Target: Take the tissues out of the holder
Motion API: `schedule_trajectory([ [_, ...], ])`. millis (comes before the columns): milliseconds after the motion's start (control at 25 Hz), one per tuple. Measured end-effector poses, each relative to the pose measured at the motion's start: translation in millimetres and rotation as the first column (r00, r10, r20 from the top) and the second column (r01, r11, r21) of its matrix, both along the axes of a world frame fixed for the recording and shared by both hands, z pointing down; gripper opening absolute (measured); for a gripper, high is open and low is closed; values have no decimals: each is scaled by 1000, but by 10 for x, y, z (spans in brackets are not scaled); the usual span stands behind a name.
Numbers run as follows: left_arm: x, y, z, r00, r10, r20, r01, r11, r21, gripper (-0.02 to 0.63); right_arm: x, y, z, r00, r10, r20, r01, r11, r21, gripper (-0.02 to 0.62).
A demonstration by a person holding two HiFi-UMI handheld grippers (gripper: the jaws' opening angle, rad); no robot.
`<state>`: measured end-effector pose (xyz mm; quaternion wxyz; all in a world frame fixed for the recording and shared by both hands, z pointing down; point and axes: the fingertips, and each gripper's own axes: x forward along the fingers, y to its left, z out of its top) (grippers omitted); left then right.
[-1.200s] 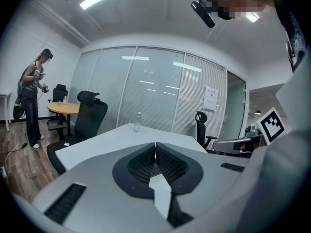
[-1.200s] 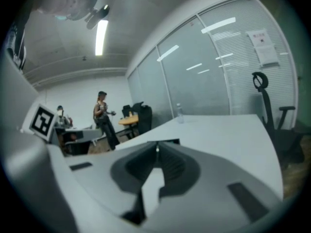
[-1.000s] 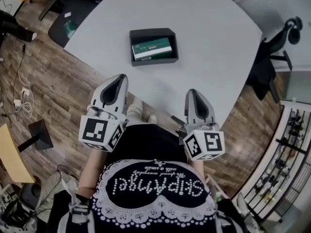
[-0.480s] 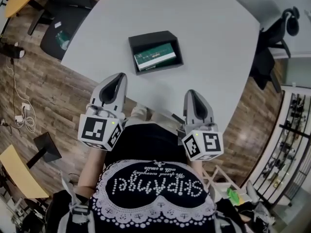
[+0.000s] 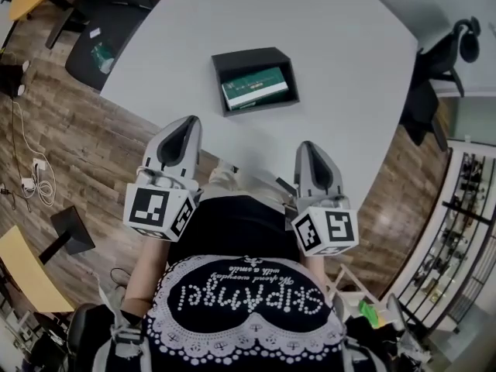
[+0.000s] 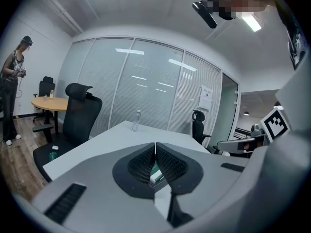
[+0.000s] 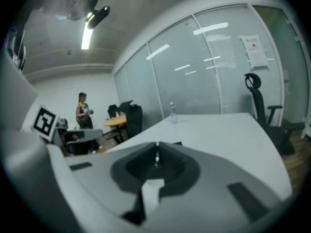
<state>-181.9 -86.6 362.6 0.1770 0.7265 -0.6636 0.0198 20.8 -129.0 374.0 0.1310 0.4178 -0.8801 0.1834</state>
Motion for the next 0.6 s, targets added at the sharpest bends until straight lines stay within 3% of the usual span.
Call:
schedule_trajectory([
  [240,-53,66,-11,1000,-25,4,25,1000,0,28,-63,-1,-15,1000,-21,9,21,1000,8,35],
  [600,-32,16,-28,1000,5,16,-5,1000,6,28,5,-6,-47,1000,16,19,-17,1000,22,37],
])
